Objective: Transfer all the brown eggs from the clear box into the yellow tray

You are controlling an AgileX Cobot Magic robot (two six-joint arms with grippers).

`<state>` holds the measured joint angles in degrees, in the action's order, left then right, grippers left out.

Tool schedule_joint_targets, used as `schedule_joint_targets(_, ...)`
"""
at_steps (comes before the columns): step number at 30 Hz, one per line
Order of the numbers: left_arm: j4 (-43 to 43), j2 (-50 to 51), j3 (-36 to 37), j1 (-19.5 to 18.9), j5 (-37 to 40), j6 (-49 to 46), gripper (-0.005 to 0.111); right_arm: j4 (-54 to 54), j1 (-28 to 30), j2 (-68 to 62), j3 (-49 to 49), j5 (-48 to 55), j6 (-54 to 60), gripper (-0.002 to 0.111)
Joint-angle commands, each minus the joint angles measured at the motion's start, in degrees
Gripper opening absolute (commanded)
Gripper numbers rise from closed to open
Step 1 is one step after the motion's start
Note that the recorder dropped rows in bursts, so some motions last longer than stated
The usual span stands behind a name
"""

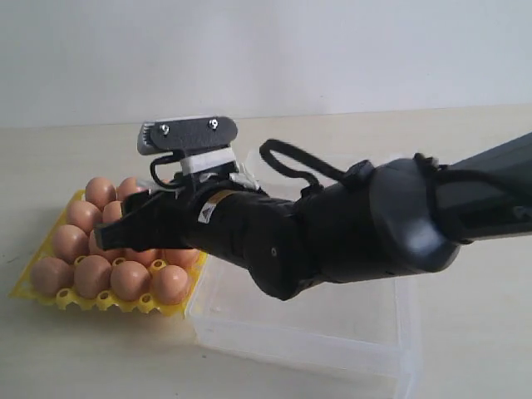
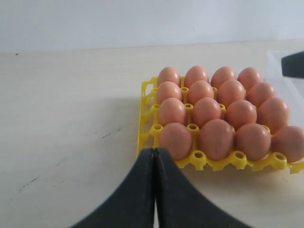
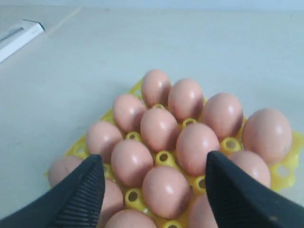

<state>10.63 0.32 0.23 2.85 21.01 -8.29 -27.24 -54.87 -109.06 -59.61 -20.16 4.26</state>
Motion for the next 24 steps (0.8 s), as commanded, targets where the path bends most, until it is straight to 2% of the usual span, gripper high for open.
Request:
schedule_joint_targets(1, 0.1, -0.3, -0.2, -0.1, -0.6, 0.0, 0.000, -1.1, 0.4, 6.9, 3.7, -1.7, 8.0, 0.044)
schedule_joint_targets(2, 0.1, -0.3, -0.2, -0.1, -0.6, 0.0, 0.000, -3.6, 0.4, 10.8, 7.8, -5.7, 12.3, 0.029)
schedule_joint_targets(3, 0.1, -0.3, -0.2, -0.1, -0.6, 0.0, 0.000, -5.4, 0.3, 13.3, 10.5, -9.0, 14.7, 0.021)
schedule_joint_targets(4, 0.1, -0.3, -0.2, -0.1, -0.6, 0.0, 0.000, -9.0, 0.3, 18.3, 16.7, -16.5, 19.1, 0.003)
schedule_joint_targets(5, 0.1, -0.3, -0.2, -0.1, -0.6, 0.0, 0.000, -11.2, 0.3, 21.1, 19.5, -20.8, 21.8, 0.000)
schedule_joint_targets(6, 0.1, -0.3, -0.2, -0.1, -0.6, 0.0, 0.000, -14.9, 0.3, 26.7, 23.9, -26.9, 27.7, 0.000)
schedule_joint_targets(7, 0.1, -0.3, -0.2, -0.1, -0.6, 0.0, 0.000, -17.3, 0.3, 29.4, 25.6, -28.6, 32.6, 0.000)
schedule_joint_targets(11, 0.1, -0.3, -0.2, -0.1, -0.6, 0.0, 0.000, -40.7, 0.3, 43.1, 26.6, -29.4, 72.5, 0.000)
schedule_joint_targets(13, 0.1, -0.3, -0.2, -0.1, -0.6, 0.0, 0.000, -47.1, 0.3, 48.1, 26.6, -27.9, 82.3, 0.000)
schedule_joint_targets(16, 0.1, -0.3, -0.2, -0.1, -0.6, 0.0, 0.000, -58.6, 3.8, 53.9, 26.6, -27.3, 92.4, 0.000)
schedule_joint_targets(19, 0.1, -0.3, -0.2, -0.1, -0.6, 0.0, 0.000, -61.8, 9.7, 57.1, 27.4, -23.4, 99.9, 0.000)
schedule_joint_targets(24, 0.1, -0.3, -0.2, -0.1, -0.6, 0.0, 0.000, -55.0, 19.6, 58.7, 31.3, -8.8, 92.3, 0.000)
